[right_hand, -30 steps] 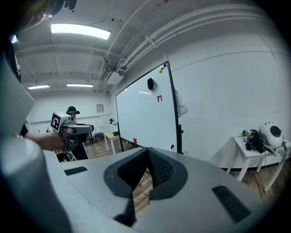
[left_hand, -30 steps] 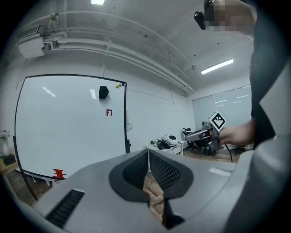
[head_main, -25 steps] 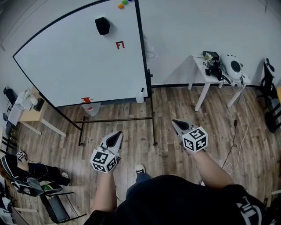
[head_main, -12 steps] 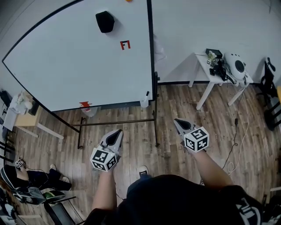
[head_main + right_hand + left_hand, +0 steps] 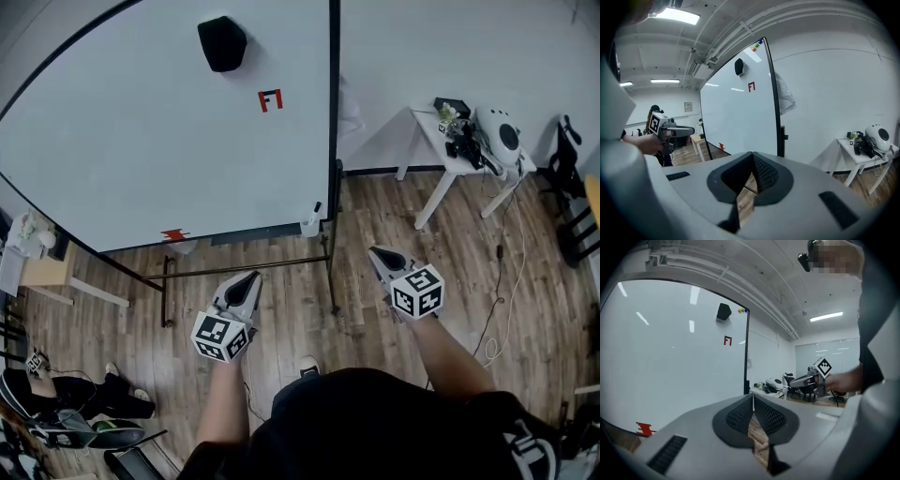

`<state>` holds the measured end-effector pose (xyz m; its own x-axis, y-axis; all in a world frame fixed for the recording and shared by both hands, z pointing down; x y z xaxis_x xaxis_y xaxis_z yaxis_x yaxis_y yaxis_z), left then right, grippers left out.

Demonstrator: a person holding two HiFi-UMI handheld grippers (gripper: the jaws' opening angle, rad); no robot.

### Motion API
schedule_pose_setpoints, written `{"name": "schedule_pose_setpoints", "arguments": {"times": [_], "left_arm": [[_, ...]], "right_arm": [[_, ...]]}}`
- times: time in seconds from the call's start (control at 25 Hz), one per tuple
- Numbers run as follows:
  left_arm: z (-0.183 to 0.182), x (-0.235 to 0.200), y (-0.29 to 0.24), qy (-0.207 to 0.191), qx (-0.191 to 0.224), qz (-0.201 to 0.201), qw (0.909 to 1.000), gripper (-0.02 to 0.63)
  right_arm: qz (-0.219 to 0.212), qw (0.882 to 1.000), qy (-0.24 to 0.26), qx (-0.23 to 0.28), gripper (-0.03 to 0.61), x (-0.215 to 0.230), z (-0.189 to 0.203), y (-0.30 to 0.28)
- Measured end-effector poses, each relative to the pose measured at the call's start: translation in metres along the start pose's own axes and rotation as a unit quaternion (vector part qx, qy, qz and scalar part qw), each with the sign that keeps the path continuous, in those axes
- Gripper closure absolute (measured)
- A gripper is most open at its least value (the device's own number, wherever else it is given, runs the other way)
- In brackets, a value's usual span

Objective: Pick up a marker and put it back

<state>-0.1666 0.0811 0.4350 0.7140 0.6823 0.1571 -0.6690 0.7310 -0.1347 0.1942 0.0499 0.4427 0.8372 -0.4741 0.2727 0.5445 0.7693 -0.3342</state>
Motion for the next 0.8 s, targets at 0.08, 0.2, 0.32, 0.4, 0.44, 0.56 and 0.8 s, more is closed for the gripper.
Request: {"name": "schedule_pose_setpoints", "arguments": {"times": [0.08, 0.2, 0.32, 0.4, 0.44, 0.56, 0.8], "left_arm": [[0.001, -0.014, -0.005, 0.000, 0.000, 0.003, 1.0000, 0.597], [0.006, -0.036, -0.009, 0.003, 0.000, 0.005, 1.0000, 0.597], [0.011, -0.054, -0.013, 0.005, 0.000, 0.010, 0.9999, 0.597], [0.014, -0.064, -0.015, 0.006, 0.000, 0.013, 0.9999, 0.597], [0.016, -0.070, -0.015, 0.007, 0.001, 0.015, 0.9999, 0.597], [0.020, -0.085, -0.018, 0.009, 0.001, 0.022, 0.9997, 0.597], [0.027, -0.108, -0.025, 0.007, 0.001, 0.037, 0.9993, 0.597]], "right_arm": [[0.005, 1.000, -0.003, -0.002, 0.581, 0.000, -0.004, -0.011], [0.015, 1.000, -0.004, -0.007, 0.581, -0.001, -0.009, -0.028], [0.023, 1.000, -0.006, -0.010, 0.581, -0.003, -0.011, -0.043], [0.026, 1.000, -0.006, -0.010, 0.581, -0.006, -0.013, -0.052], [0.027, 1.000, -0.007, -0.011, 0.581, -0.008, -0.014, -0.057], [0.032, 0.999, -0.008, -0.015, 0.581, -0.014, -0.015, -0.070], [0.046, 0.999, -0.011, -0.016, 0.581, -0.017, -0.019, -0.087]]}}
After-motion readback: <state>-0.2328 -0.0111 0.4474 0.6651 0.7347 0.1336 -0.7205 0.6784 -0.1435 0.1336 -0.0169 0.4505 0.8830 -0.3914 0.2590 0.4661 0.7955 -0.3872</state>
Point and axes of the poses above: the fingertips, and each gripper's own axes: y backward along the fingers, x to its right, z out of its underside, the point moved 9 cm from there along y, backward along the fingers, and after that the axes turned 12 degrees about -y, right-handed, at the moved point
